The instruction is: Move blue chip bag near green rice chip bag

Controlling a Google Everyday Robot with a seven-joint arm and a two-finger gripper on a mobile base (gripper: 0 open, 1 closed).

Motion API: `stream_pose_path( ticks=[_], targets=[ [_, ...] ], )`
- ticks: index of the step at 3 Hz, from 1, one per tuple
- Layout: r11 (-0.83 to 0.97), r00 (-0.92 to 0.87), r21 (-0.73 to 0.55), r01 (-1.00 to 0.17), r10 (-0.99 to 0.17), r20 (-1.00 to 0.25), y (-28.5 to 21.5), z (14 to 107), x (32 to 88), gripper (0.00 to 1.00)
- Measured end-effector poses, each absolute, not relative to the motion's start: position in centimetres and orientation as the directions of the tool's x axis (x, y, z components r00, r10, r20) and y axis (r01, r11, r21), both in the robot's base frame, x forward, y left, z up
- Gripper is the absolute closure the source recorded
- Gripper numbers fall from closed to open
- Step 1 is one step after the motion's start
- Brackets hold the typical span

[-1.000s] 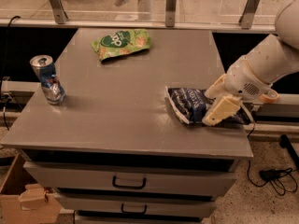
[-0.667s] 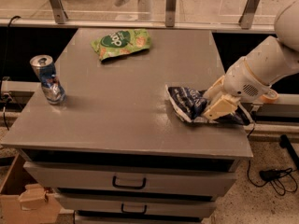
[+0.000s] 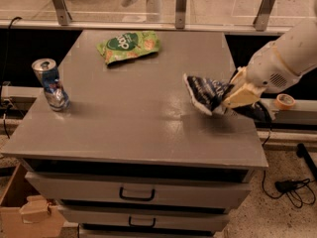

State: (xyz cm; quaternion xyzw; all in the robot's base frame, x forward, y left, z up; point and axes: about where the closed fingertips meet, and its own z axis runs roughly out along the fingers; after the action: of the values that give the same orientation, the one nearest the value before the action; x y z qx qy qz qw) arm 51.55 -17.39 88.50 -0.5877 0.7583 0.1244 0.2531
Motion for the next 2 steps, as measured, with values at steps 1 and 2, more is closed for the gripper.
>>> stream_pose_path(
  ticks=[1, 2],
  targets=[
    [0.307, -0.110, -0.262, -0.915, -0.814, -0.570, -19.6, 95.3, 53.0, 1.00],
    [0.348, -0.068, -0.392, -0.852, -0.815, -0.575, -21.6, 101.4, 54.2, 1.00]
  ],
)
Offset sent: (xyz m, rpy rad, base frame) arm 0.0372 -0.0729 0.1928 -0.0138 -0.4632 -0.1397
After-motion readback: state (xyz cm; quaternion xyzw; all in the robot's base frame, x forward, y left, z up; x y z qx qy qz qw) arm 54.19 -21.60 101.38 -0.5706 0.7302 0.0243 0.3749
